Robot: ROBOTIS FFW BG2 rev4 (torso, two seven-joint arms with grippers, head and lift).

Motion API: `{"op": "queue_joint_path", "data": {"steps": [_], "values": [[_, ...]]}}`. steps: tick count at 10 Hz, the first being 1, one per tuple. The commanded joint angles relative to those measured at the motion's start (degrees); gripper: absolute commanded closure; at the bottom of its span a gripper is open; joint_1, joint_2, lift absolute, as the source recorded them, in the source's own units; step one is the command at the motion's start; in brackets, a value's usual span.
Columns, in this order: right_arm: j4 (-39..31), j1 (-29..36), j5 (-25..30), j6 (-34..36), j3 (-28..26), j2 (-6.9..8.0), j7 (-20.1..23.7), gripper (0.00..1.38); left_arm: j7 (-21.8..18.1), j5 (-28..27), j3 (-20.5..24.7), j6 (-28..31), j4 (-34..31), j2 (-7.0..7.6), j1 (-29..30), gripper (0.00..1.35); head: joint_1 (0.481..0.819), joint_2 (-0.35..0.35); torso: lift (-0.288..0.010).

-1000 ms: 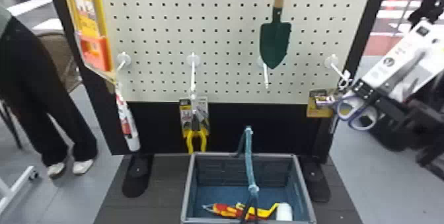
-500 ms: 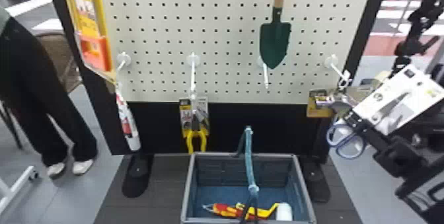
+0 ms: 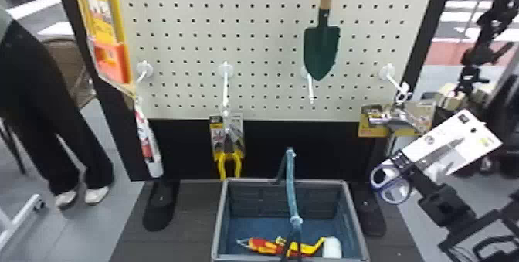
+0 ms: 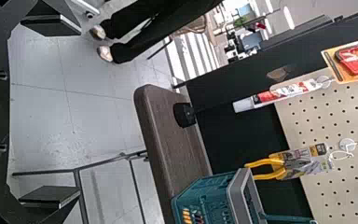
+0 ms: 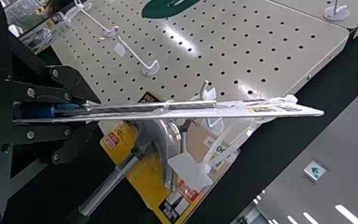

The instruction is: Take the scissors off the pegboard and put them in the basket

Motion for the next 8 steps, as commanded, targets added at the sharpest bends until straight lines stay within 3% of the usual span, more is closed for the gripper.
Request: {"op": "queue_joint_path", "data": {"steps": [1,8], "values": [[1.84,-0.17,-0.84,-1.14,1.49,0.36,-0.56,1.25,0.0,0.04,-0.17,0.01,0.21,0.11,-0.42,0.1,0.549,0.0,-0.1],[11.26,-4.47,-3.92,-2.9,11.24,-0.25,-1.0,1.25,0.0,0.66,-0.7,0.01,0.91,0.99,-2.38,0.1,0.549,0.0,-0.1]]}}
